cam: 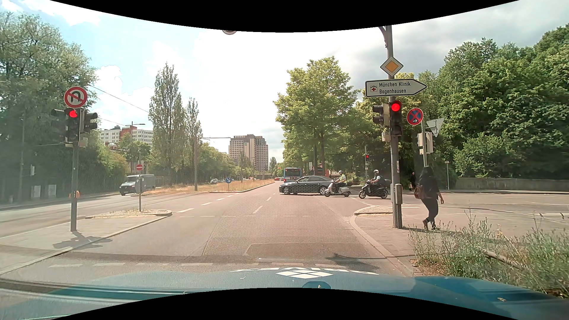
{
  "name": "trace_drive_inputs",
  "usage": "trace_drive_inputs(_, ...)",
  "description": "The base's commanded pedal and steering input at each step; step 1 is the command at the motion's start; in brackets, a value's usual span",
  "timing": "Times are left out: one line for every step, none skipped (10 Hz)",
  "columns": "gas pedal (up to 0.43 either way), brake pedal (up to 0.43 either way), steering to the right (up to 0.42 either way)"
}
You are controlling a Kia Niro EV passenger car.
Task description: Follow the waypoints while adhering to traffic rules and regulations
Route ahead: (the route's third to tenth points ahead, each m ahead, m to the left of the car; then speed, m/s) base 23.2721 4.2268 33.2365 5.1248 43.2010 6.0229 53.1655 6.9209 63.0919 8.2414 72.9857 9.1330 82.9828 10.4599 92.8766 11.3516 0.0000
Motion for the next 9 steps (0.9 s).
trace_drive_inputs(0.000, 0.274, -0.009)
trace_drive_inputs(0.000, 0.274, -0.008)
trace_drive_inputs(0.000, 0.274, -0.008)
trace_drive_inputs(0.000, 0.274, -0.009)
trace_drive_inputs(0.000, 0.274, -0.008)
trace_drive_inputs(0.000, 0.274, -0.008)
trace_drive_inputs(0.000, 0.274, -0.008)
trace_drive_inputs(0.000, 0.274, -0.008)
trace_drive_inputs(0.000, 0.274, -0.008)
